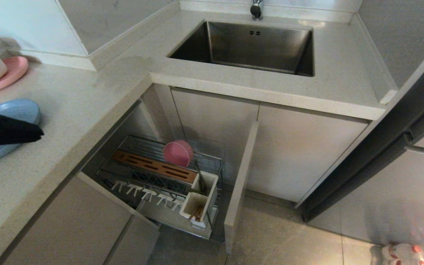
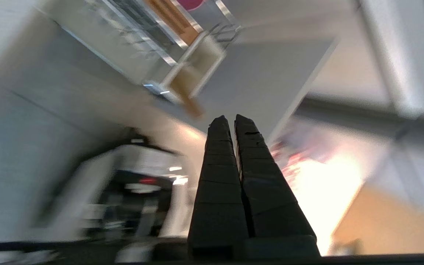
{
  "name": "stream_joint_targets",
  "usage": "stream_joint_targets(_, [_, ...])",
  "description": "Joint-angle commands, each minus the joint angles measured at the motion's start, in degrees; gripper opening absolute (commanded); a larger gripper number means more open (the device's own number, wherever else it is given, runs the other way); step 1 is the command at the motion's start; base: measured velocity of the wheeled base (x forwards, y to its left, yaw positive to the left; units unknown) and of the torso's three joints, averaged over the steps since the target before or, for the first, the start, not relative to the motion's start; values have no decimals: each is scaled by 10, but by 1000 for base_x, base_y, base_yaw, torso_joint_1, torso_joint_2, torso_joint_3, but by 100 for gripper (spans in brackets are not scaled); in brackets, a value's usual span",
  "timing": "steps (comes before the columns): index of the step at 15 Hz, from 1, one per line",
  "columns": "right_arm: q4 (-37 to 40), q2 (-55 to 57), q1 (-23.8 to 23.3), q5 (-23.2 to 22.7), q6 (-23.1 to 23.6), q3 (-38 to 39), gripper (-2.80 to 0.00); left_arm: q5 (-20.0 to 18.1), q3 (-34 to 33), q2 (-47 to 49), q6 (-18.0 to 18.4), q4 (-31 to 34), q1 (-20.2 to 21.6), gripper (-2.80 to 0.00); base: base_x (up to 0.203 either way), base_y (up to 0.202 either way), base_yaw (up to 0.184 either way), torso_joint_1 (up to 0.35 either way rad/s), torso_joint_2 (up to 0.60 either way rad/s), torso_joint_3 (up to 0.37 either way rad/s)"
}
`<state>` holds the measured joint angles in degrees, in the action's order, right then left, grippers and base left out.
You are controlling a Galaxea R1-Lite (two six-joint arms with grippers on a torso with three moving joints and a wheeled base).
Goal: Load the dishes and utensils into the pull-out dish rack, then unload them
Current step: Take the bowl out of the cupboard
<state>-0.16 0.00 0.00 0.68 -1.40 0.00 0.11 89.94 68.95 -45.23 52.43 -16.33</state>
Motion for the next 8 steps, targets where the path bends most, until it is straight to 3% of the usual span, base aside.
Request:
stream_joint_targets(1, [0,1,0,0,0,0,-280,7,2,49,-35,-16,-5,-280,0,0,0,0,0,0])
stream_joint_targets(4, [0,0,0,0,0,0,-280,33,5,121,-73,-67,-6,-280,0,0,0,0,0,0])
stream_joint_targets(8, [0,1,0,0,0,0,-280,47,18,213,-85,-106,-6,-280,0,0,0,0,0,0])
